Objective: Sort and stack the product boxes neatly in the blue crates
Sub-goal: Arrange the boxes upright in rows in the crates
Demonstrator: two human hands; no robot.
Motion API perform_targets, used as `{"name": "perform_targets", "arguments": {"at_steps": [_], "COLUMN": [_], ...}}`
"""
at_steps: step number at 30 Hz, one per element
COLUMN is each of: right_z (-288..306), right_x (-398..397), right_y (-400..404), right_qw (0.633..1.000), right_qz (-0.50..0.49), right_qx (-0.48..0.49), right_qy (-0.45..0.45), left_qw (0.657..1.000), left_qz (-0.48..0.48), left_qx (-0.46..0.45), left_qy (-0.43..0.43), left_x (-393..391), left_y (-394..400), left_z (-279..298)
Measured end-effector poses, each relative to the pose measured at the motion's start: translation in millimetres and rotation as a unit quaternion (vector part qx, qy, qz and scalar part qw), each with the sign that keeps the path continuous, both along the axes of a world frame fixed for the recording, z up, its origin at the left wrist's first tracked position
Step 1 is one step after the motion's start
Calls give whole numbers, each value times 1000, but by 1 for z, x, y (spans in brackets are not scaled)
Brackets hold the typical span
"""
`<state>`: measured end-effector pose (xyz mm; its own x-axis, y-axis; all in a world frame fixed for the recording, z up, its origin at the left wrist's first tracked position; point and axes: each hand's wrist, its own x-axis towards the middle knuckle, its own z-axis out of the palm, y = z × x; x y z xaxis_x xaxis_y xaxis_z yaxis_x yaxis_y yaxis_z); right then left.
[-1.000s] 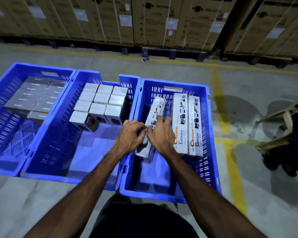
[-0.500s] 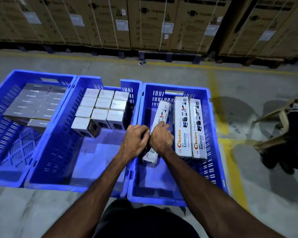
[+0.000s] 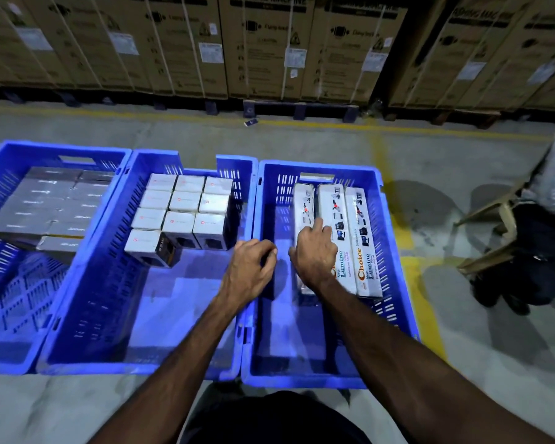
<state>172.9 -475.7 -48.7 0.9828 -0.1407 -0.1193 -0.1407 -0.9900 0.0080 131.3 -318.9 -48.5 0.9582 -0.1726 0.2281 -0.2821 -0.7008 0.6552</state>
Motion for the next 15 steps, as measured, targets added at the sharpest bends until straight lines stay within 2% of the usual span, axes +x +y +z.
{"name": "perform_targets", "arguments": {"at_steps": [4,9,15], "right_z": [-11,-21,-28], "right_x": [2,15,28], "right_y": [-13,-22,-28], "right_qw": [998,995,995], "right_qz": [46,92,91], "right_qx": [-38,-1,39], "right_qy": [-36,-38,-31], "left_qw": [1000,1000,1000], "left_qz": [5,5,6], "left_qx": [7,5,4], "left_qy": [-2,4,4], "left_x": [0,-2,-2], "left_y": [-1,-2,-1], "left_z": [2,5,7]}}
